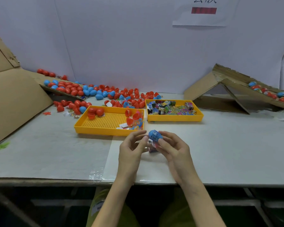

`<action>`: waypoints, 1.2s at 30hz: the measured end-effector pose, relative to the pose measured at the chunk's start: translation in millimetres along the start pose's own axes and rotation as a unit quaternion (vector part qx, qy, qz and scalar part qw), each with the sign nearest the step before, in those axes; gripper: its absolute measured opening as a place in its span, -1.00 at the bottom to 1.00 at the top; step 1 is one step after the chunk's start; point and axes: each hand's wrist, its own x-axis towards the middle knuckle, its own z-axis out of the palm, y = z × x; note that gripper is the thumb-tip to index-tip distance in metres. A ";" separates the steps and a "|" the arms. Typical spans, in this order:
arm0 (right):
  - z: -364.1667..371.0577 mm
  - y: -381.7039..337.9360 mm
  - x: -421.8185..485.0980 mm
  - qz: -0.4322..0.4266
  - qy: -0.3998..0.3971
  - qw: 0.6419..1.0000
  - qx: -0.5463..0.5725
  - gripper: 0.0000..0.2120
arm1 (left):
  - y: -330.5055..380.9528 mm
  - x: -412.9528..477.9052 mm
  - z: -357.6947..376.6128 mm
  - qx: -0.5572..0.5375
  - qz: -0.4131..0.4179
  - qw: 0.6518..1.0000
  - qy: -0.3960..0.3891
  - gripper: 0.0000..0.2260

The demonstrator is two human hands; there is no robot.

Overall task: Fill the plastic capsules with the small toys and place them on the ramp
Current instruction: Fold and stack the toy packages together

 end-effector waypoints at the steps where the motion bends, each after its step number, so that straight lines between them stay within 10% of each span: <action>1: -2.5 -1.7 1.6 0.032 0.022 0.998 0.044 -0.80 | -1.3 0.1 0.1 0.006 -0.001 1.000 0.012 -0.88; 7: -22.8 -51.5 42.8 0.205 0.036 0.964 0.166 -0.81 | -1.0 0.4 1.8 0.021 0.002 0.999 0.023 -0.77; 12: -46.0 -173.3 143.8 0.050 0.102 0.960 0.256 -0.69 | -0.2 0.7 3.1 0.022 0.000 1.000 0.015 -0.73; 19: -34.4 -113.7 137.6 0.024 0.046 0.987 -0.149 -0.90 | 1.1 2.6 3.2 0.026 0.003 0.999 0.020 -0.70; 36: -16.8 9.9 27.2 -0.103 -0.076 0.864 -0.488 -0.91 | 3.8 -3.1 1.7 0.062 0.005 0.998 0.012 -0.69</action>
